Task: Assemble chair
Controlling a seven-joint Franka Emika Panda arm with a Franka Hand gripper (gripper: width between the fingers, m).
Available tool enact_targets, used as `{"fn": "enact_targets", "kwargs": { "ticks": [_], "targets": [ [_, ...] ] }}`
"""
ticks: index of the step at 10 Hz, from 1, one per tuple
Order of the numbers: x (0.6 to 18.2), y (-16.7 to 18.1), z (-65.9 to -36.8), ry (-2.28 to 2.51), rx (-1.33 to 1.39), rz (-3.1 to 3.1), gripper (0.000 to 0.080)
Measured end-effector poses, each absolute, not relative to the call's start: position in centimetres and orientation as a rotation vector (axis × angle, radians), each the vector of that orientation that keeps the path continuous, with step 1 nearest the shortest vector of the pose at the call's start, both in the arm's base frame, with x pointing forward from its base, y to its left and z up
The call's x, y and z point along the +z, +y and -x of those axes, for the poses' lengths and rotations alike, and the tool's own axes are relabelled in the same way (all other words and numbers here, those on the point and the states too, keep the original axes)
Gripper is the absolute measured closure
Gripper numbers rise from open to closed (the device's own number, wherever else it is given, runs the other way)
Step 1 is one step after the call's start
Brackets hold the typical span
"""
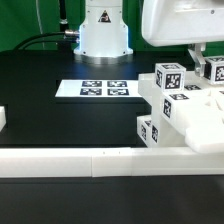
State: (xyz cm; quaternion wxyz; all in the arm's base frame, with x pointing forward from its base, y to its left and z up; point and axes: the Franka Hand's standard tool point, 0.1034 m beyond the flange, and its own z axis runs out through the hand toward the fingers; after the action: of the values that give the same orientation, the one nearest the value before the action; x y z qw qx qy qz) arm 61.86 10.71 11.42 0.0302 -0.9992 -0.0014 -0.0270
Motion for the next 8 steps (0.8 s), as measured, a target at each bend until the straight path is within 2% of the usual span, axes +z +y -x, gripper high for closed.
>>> {"fn": "enact_targets", "kwargs": {
  "ticks": [2,8],
  "targets": [
    [11.38,10.90,-61.88,0.390,-0.125,3.034,0.0531],
    [11.43,11.15,-61.96,0.913,-0.105,2.882,0.0531]
  ]
}}
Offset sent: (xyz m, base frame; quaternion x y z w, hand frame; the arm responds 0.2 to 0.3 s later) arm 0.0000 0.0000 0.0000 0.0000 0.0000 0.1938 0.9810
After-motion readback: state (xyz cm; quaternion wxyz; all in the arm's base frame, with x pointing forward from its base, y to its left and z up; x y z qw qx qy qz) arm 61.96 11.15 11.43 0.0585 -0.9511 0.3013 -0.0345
